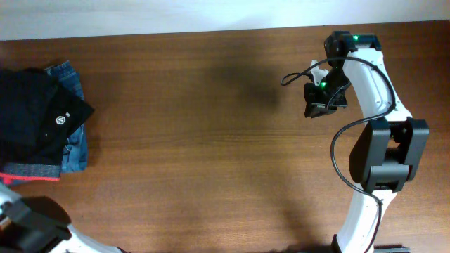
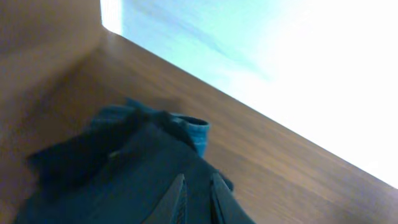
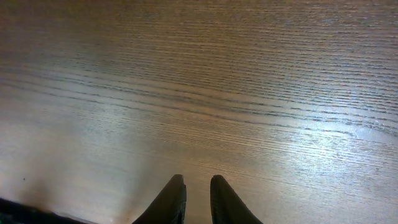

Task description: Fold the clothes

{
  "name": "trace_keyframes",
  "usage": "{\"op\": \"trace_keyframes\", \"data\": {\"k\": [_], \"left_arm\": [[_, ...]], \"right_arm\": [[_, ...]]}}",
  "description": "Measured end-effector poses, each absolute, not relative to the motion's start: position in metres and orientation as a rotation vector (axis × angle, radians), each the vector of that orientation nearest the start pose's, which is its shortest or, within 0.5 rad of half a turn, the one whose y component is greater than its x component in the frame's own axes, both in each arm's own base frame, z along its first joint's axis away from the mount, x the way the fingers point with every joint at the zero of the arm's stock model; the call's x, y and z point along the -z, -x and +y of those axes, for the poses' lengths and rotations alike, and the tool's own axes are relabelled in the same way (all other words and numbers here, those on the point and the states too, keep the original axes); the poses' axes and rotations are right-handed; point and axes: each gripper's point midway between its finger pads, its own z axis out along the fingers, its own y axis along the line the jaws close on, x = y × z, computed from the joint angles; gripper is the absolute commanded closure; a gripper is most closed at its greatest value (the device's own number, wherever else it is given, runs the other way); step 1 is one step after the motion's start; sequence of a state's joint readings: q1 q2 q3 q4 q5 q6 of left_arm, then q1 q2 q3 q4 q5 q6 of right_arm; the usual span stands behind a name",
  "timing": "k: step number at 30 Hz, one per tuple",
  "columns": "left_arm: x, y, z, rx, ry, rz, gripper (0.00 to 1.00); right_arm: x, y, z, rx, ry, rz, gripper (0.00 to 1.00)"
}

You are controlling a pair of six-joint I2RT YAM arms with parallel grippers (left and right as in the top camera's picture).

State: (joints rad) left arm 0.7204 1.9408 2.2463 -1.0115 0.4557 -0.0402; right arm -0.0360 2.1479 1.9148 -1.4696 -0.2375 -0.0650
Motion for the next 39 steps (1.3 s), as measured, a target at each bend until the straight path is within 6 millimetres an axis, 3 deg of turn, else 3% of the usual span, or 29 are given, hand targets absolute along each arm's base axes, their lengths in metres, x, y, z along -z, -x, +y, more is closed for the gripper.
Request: {"op": "trace_keyframes", "data": {"k": [3,10,14,23,29,33,35,39], "left_arm": [[-0.309,-0.447,0.277,0.261,0.596,2.15,0.86],[-0.185,-0.474,0.283,0.511,0.706,2.3,0.84],[-0.147,-0.478,0.275,0.64,0.739,2.334,0.84],[-0.146,-0.476,0.268,0.705,0.733,2.339,0.8],[-0.15,-0.476,0.263,0.735,0.7,2.334,0.54],[-0.161,-0.475,0.262,0.691,0.627,2.338,0.45],[-0.169,-0.473,0.264,0.618,0.598,2.35,0.43],[-0.196,-0.467,0.27,0.457,0.521,2.351,0.27]], "right_arm": [[-0.098,-0.386,0.026,-0.396,0.021,3.236,0.81],[-0.098,-0.384,0.027,-0.397,0.02,3.242,0.81],[-0.098,-0.382,0.027,-0.399,0.019,3.251,0.81],[-0.098,-0.382,0.027,-0.399,0.018,3.253,0.81],[-0.098,-0.383,0.027,-0.398,0.019,3.247,0.78],[-0.098,-0.391,0.026,-0.392,0.028,3.216,0.73],[-0.105,-0.397,0.026,-0.386,0.035,3.188,0.73],[-0.132,-0.421,0.025,-0.364,0.054,3.079,0.72]]}}
